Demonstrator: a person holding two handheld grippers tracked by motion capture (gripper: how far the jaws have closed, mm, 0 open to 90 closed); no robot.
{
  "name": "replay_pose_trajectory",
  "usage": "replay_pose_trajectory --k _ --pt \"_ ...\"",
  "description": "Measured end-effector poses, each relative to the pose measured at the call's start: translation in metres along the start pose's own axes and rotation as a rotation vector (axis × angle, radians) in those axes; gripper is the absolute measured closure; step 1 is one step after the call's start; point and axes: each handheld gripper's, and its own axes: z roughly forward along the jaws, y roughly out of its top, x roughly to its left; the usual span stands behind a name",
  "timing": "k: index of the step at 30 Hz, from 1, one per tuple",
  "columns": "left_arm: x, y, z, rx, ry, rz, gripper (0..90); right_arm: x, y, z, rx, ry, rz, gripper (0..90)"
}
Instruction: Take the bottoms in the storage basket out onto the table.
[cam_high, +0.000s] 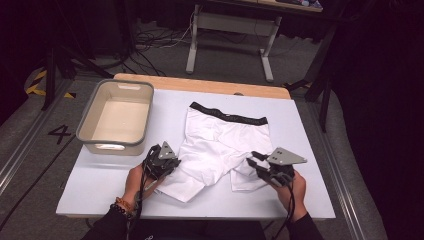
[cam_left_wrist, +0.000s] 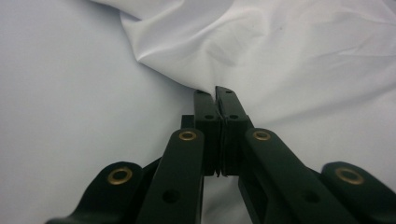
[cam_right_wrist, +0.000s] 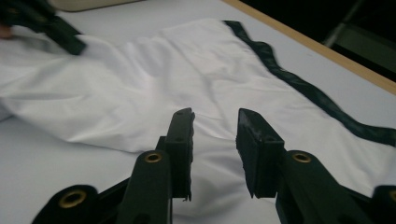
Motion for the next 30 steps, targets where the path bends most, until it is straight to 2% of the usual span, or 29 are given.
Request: replay_pose_trajectory --k 3,4,5,8,11,15,17,18,20,26,28,30 --pt "0.0 0.002 -0.017 -0.059 0.032 0.004 89.4 -0.023 -0.009 -0.009 0.003 -0.067 0.069 66.2" --pt "0.001 0.002 -0.022 -0.073 0.043 0.004 89.4 -0.038 -0.018 -0.014 0.021 -0.12 0.107 66.1" --pt "0.001 0.001 -0.026 -0.083 0.05 0.002 89.4 -0.038 -0.018 -0.014 0.021 -0.12 0.107 66.1" --pt "0.003 -0.003 -0.039 -0.098 0.075 -0.002 89.3 -0.051 -0.028 -0.017 0.05 -0.123 0.16 63.9" --pt "0.005 -0.01 -0.047 -0.085 0.086 -0.004 89.3 -0.055 -0.036 -0.012 0.095 -0.13 0.166 61.7" --pt "0.006 -0.022 -0.051 -0.055 0.084 -0.01 89.2 -0.059 -0.044 -0.004 0.142 -0.166 0.163 55.7" --pt "0.006 -0.024 -0.051 -0.049 0.085 -0.006 89.2 -0.061 -0.046 -0.003 0.147 -0.172 0.171 55.4" --pt "0.004 -0.029 -0.051 -0.043 0.086 -0.003 89.1 -0.065 -0.051 -0.002 0.147 -0.166 0.205 53.6" --pt "0.004 -0.034 -0.049 -0.035 0.078 0.002 89.0 -0.068 -0.056 -0.001 0.154 -0.166 0.222 53.5" --pt "0.004 -0.038 -0.041 -0.025 0.054 0.007 88.8 -0.072 -0.064 0.004 0.172 -0.166 0.247 51.2" --pt "0.005 -0.041 -0.036 -0.019 0.047 -0.006 88.8 -0.075 -0.068 0.006 0.167 -0.142 0.269 51.8" --pt "0.004 -0.041 -0.035 -0.017 0.048 0.004 88.7 -0.076 -0.069 0.007 0.17 -0.133 0.275 53.1"
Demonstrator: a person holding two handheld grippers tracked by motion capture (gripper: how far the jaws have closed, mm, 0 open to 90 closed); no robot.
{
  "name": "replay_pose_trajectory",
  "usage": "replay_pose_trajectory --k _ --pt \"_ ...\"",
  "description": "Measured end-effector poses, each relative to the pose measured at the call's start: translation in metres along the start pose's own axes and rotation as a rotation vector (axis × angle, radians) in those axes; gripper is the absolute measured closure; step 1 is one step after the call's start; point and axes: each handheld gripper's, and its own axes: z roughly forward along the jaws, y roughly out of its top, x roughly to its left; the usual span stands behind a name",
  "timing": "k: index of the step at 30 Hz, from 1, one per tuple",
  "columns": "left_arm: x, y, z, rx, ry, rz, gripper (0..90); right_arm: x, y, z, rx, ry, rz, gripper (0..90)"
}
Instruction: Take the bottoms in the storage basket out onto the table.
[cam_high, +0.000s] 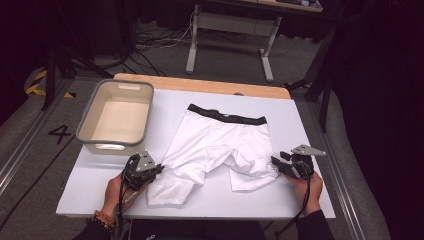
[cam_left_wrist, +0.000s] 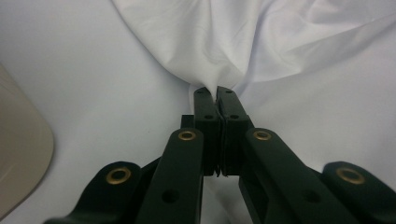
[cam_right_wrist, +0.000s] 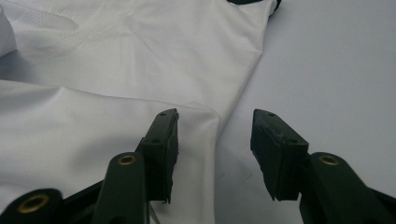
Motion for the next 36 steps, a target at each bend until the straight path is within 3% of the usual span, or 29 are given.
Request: replay_pose_trajectory --k 7,10,13,19,25,36 --pt "-0.004 0.001 0.003 0.028 0.008 0.033 88.5 0.004 0.005 0.01 0.07 0.034 -0.059 60.4" --pt "-0.003 0.001 0.004 0.027 0.006 0.027 88.4 0.004 0.005 0.011 0.066 0.073 -0.075 76.7" --pt "0.002 0.003 0.006 0.028 -0.016 0.004 88.4 0.004 0.004 0.009 0.063 0.093 -0.08 86.4" --pt "0.004 0.002 0.006 0.024 -0.024 -0.024 88.4 0.003 0.003 0.009 0.06 0.093 -0.072 87.7" --pt "0.004 0.002 0.006 0.022 -0.024 -0.021 88.4 0.003 0.001 0.004 0.007 0.076 -0.062 88.2" --pt "0.005 0.001 0.005 0.016 -0.034 -0.021 88.5 0.006 0.002 0.005 0.021 0.051 -0.089 87.6"
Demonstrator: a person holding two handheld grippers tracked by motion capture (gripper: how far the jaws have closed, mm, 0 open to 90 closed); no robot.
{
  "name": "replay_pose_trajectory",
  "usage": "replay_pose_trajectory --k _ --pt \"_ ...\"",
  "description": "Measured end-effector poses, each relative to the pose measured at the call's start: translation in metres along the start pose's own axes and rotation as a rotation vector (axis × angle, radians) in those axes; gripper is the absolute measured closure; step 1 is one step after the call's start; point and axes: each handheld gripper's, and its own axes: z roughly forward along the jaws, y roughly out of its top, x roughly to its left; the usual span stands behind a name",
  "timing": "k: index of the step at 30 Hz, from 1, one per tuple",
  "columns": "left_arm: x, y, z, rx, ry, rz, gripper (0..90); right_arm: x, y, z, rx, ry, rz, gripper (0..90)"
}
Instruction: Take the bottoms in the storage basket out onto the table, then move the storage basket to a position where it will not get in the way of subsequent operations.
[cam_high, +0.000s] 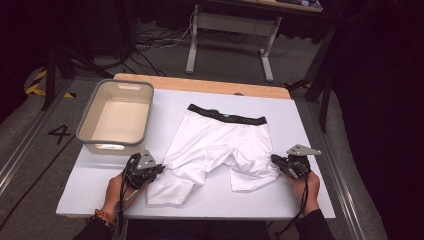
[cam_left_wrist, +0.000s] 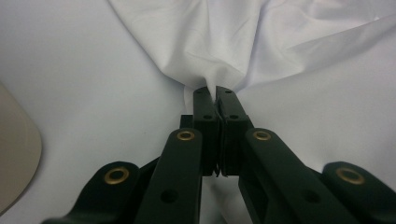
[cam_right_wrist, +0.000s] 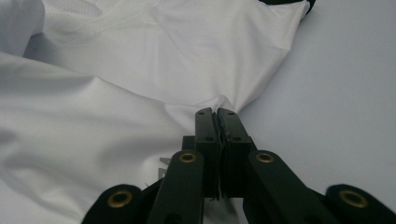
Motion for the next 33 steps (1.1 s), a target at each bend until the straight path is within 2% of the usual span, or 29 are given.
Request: replay_pose_trajectory --k 1,2,3,6,8,9,10,11,13,14,15,16,17,18,21,23,24,27,28,30,31,33 --pt "0.0 0.0 0.0 0.001 0.0 0.001 88.5 0.0 0.0 0.0 0.0 -0.004 -0.003 87.2" --pt "-0.001 0.0 0.0 0.003 0.003 0.001 88.4 0.001 0.0 -0.001 -0.008 -0.016 -0.002 80.1" --pt "-0.001 0.0 0.0 0.004 0.006 0.002 88.4 0.001 0.0 -0.001 -0.008 -0.016 -0.002 80.1" --pt "-0.001 0.001 0.001 0.004 0.006 0.004 88.4 0.003 -0.002 -0.005 -0.038 -0.032 0.001 69.4" --pt "-0.001 0.0 0.0 0.004 0.01 0.004 88.4 0.007 -0.002 -0.011 -0.072 -0.028 0.002 68.3" --pt "-0.001 0.0 0.0 0.006 0.011 0.005 88.4 0.014 0.0 -0.018 -0.103 -0.032 -0.014 68.4" --pt "-0.002 0.0 0.0 0.005 0.012 0.007 88.4 0.014 0.0 -0.018 -0.103 -0.032 -0.014 68.4" --pt "-0.002 0.0 0.0 0.005 0.012 0.008 88.4 0.023 0.005 -0.026 -0.136 -0.019 -0.04 68.4" --pt "0.0 0.001 0.0 0.008 0.008 0.008 88.4 0.029 0.007 -0.03 -0.15 -0.004 -0.051 68.1" --pt "0.0 0.001 0.001 0.009 0.002 0.0 88.4 0.041 0.01 -0.035 -0.172 0.024 -0.078 68.1" --pt "0.0 0.002 0.001 0.01 0.0 0.001 88.4 0.041 0.01 -0.035 -0.172 0.024 -0.078 68.1" --pt "0.001 0.002 0.001 0.012 -0.002 0.0 88.3 0.048 0.011 -0.037 -0.178 0.049 -0.09 68.0" --pt "0.001 0.002 0.001 0.013 -0.005 -0.001 88.3 0.064 0.011 -0.039 -0.18 0.102 -0.124 66.3" --pt "0.001 0.002 0.001 0.013 -0.006 0.0 88.3 0.064 0.011 -0.039 -0.18 0.102 -0.124 66.3" --pt "0.001 0.002 0.001 0.014 -0.005 0.004 88.3 0.091 0.006 -0.035 -0.139 0.187 -0.187 62.2" --pt "0.001 0.003 0.001 0.018 -0.003 0.005 88.3 0.108 0.003 -0.028 -0.089 0.246 -0.227 56.3" --pt "0.001 0.003 0.002 0.017 -0.003 0.005 88.2 0.123 0.003 -0.018 -0.037 0.285 -0.284 51.4" --pt "0.001 0.003 0.002 0.019 -0.004 0.002 88.2 0.131 0.004 -0.012 -0.026 0.299 -0.303 48.8" --pt "0.001 0.003 0.002 0.017 -0.004 0.004 88.2 0.136 0.006 -0.003 0.007 0.325 -0.313 46.9" --pt "0.001 0.003 0.002 0.018 -0.004 0.002 88.2 0.137 0.006 0.0 0.016 0.327 -0.315 46.9" --pt "0.001 0.003 0.002 0.017 -0.005 0.004 88.1 0.138 0.007 0.003 0.031 0.322 -0.324 47.4" --pt "0.001 0.003 0.002 0.016 -0.006 0.005 88.1 0.137 0.008 0.003 0.029 0.32 -0.311 52.9"
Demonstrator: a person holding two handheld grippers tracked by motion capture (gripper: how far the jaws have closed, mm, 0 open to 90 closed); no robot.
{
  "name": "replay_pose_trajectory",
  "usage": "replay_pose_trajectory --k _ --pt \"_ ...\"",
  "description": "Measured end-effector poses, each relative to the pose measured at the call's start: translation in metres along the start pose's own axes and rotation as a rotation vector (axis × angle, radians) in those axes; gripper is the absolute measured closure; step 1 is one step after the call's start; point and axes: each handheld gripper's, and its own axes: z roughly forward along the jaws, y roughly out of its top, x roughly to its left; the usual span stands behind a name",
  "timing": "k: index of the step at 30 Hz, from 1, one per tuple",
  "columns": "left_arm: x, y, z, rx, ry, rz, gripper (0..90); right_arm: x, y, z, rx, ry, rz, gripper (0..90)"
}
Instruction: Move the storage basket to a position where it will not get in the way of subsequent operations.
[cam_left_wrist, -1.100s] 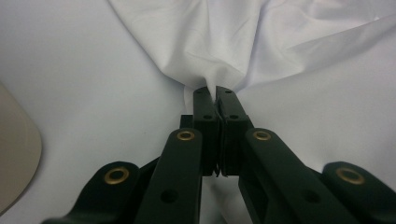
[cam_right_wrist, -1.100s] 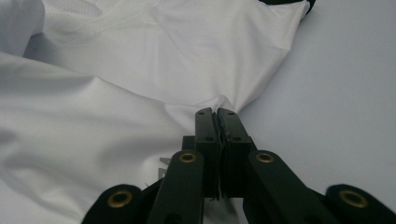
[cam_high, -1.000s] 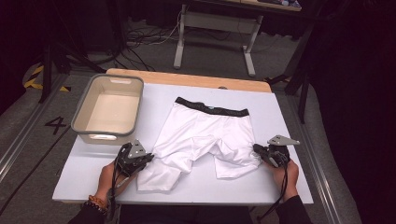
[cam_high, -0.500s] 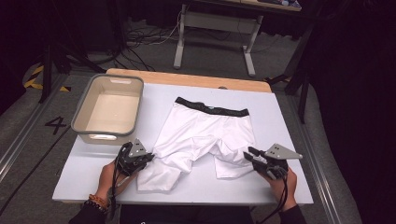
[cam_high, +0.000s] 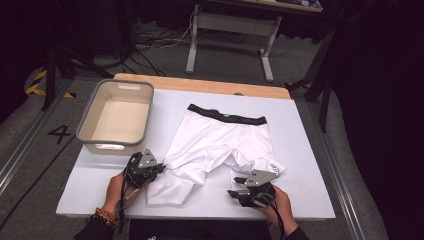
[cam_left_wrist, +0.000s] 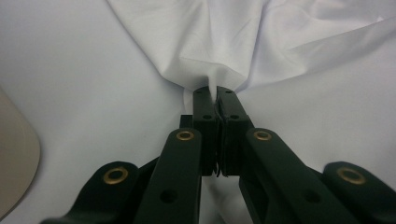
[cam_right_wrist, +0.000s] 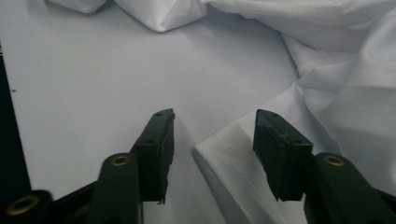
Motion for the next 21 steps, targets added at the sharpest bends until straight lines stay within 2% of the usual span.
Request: replay_pose_trajectory --k 1,2,3,4,5,6,7,8,10,13,14,15,16,17,21 --pt "0.0 0.0 0.0 0.0 0.0 0.0 88.1 -0.002 -0.001 0.0 0.001 0.008 0.023 59.9" --pt "0.0 0.0 0.0 0.0 0.0 -0.001 88.1 -0.003 -0.001 -0.001 0.001 0.016 0.033 73.4" --pt "0.0 0.0 0.0 0.0 -0.001 -0.001 88.1 -0.003 -0.002 -0.002 0.001 0.008 0.033 78.5" --pt "0.0 0.0 0.0 0.001 0.0 -0.001 88.1 -0.003 -0.002 -0.002 0.001 0.008 0.033 78.5" --pt "0.0 0.0 0.0 0.0 -0.001 -0.001 88.1 -0.003 -0.003 -0.004 0.001 -0.009 0.031 87.1" --pt "0.0 0.0 0.0 0.0 -0.001 -0.001 88.1 -0.003 -0.003 -0.004 0.001 -0.009 0.031 87.1" --pt "0.0 0.0 0.0 0.002 0.0 -0.003 88.1 -0.004 -0.004 -0.007 0.006 0.026 0.037 88.0" --pt "0.0 0.0 0.0 0.002 0.0 -0.003 88.1 -0.003 -0.004 -0.009 0.004 0.039 0.035 88.1" --pt "0.0 0.0 0.0 0.002 0.0 -0.004 88.1 0.0 -0.005 -0.012 0.0 0.049 0.029 88.2" --pt "0.0 0.0 0.0 -0.002 -0.001 -0.003 88.1 0.01 -0.004 -0.024 -0.029 0.082 0.016 88.2" --pt "0.0 0.0 0.0 0.002 0.001 -0.002 88.0 0.019 -0.003 -0.029 -0.056 0.113 0.008 88.1" --pt "0.0 0.0 0.0 0.002 0.001 -0.002 88.0 0.019 -0.003 -0.029 -0.056 0.113 0.008 88.1" --pt "0.0 0.0 0.0 0.001 0.001 -0.001 88.0 0.023 -0.002 -0.03 -0.059 0.118 -0.001 88.1" --pt "-0.001 0.0 0.0 0.001 0.002 -0.001 88.0 0.033 -0.002 -0.031 -0.064 0.124 -0.026 87.8" --pt "-0.001 0.0 0.0 0.001 0.003 -0.001 88.0 0.045 0.0 -0.03 -0.075 0.148 -0.042 87.8"
